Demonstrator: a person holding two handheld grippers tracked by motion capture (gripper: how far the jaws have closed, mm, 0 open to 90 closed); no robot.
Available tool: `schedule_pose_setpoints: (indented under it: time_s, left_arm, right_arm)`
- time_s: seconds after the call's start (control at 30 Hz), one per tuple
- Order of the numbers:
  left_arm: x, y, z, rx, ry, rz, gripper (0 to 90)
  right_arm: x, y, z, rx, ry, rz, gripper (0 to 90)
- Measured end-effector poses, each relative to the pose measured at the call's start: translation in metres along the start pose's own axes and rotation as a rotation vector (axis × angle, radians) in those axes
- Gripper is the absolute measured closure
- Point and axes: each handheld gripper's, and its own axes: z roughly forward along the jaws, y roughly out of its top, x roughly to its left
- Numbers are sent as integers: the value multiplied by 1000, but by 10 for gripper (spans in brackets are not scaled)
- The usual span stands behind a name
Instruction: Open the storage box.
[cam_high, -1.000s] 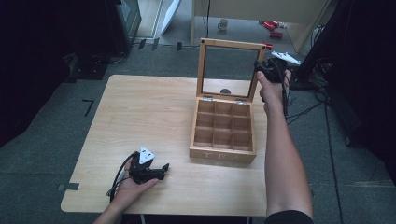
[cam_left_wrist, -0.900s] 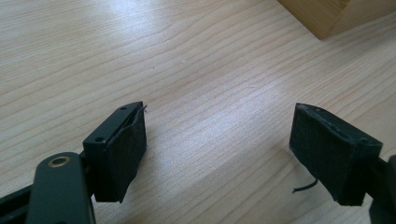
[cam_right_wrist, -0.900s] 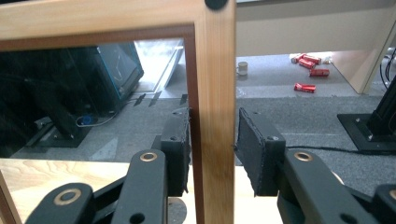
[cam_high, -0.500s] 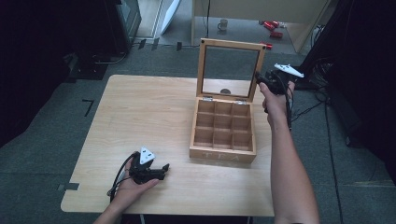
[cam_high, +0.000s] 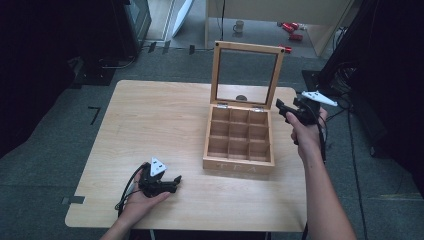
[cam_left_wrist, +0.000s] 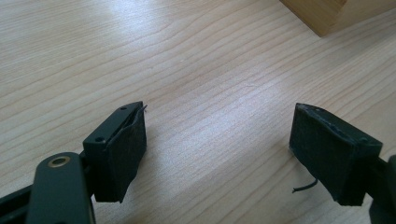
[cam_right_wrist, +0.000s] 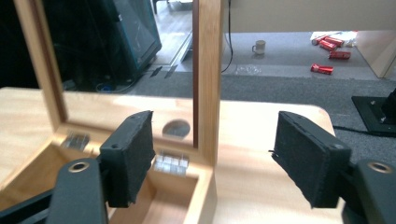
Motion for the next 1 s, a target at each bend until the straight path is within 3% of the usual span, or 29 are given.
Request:
schedule_pose_setpoints:
  time_s: [0.07,0.17,0.27,0.4,0.67,1.0]
  left_arm:
    - [0,0,0,0,0,0,194]
    - [0,0,0,2,1,2,194]
    - [0,0,0,2,2,3,194]
    - [0,0,0,3,4,7,194]
    - [-1,0,0,3,5,7,194]
    - [-1,0,0,3,7,8,194]
  right_arm:
    - [-1,-4,-6,1,4,-5,252]
    - [-2,-25,-27,22,16,-22,199]
    - [-4,-43,-38,41,-3,-38,167]
    - [-9,-67,-51,51,-37,-23,154]
    - [-9,-111,-73,121,-37,-38,141]
    - [-8,-156,-97,196,-32,-11,128]
